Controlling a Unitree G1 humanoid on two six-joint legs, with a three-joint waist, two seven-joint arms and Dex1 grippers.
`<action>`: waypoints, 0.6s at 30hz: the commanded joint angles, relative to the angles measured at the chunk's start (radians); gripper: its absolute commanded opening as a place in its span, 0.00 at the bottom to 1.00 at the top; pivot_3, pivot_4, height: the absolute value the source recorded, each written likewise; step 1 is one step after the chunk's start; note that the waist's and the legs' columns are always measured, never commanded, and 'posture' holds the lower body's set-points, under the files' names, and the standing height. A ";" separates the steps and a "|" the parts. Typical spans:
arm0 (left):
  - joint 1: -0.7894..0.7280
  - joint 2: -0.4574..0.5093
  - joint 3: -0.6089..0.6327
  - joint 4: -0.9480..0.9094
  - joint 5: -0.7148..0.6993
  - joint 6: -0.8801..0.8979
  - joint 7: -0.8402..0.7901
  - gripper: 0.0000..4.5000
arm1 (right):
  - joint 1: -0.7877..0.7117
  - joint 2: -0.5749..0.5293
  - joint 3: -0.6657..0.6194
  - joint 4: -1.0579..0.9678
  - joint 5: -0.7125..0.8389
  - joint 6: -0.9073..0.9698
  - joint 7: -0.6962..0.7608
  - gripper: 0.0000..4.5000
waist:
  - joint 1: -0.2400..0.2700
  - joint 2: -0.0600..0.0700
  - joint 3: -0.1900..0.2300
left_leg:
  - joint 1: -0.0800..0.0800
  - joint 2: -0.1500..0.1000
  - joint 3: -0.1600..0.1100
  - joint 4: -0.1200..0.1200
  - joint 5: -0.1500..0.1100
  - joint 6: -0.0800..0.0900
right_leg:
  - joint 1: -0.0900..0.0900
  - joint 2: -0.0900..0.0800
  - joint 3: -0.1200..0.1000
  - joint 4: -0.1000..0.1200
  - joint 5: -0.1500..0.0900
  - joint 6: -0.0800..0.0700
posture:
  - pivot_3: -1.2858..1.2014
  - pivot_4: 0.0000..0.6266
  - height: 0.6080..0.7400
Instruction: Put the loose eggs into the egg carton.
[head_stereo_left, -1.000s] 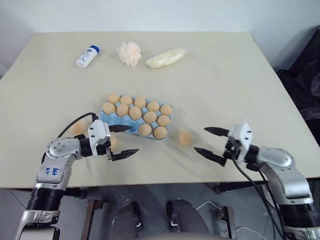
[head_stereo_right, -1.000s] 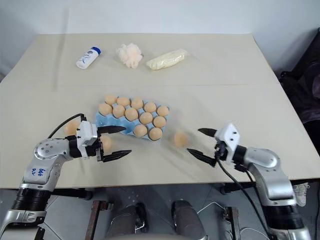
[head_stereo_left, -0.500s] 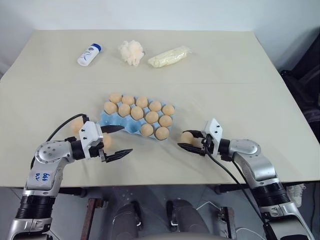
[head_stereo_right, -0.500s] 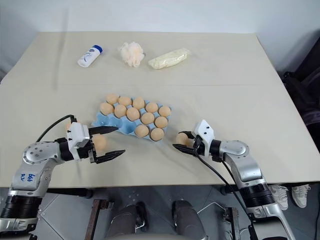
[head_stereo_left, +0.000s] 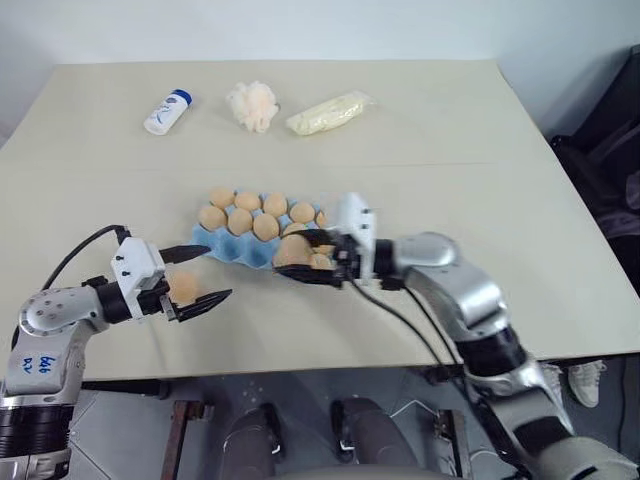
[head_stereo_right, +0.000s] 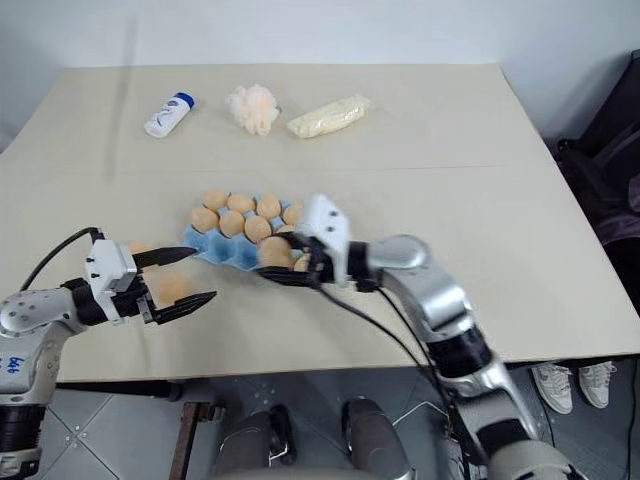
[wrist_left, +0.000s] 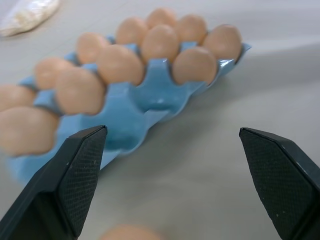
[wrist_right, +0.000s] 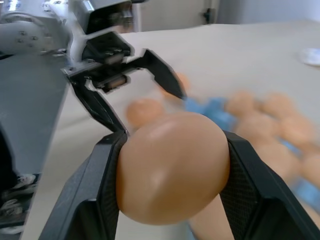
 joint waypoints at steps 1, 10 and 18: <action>0.020 0.009 0.052 -0.011 -0.018 0.001 0.021 1.00 | -0.080 0.074 0.015 0.144 -0.053 -0.042 -0.041 0.50 | -0.003 0.000 0.000 | -0.001 0.000 0.000 0.000 0.000 0.001 | 0.000 0.000 0.000 0.000 0.000 0.000 | 0.52 0.24 1.00; 0.095 -0.016 0.081 -0.088 -0.035 0.027 0.065 1.00 | -0.171 0.177 -0.002 0.349 -0.103 -0.119 -0.046 0.99 | -0.006 0.000 0.000 | -0.003 0.000 0.001 0.000 -0.001 0.000 | -0.003 0.000 0.000 -0.001 0.000 0.001 | 0.52 0.24 1.00; 0.071 -0.027 0.063 -0.102 -0.060 0.052 0.078 1.00 | 0.055 -0.056 -0.104 0.006 0.021 -0.136 0.134 0.99 | 0.009 0.000 0.000 | -0.006 0.000 -0.001 0.000 -0.002 0.000 | -0.004 0.000 -0.002 -0.003 0.000 0.001 | 0.52 0.24 1.00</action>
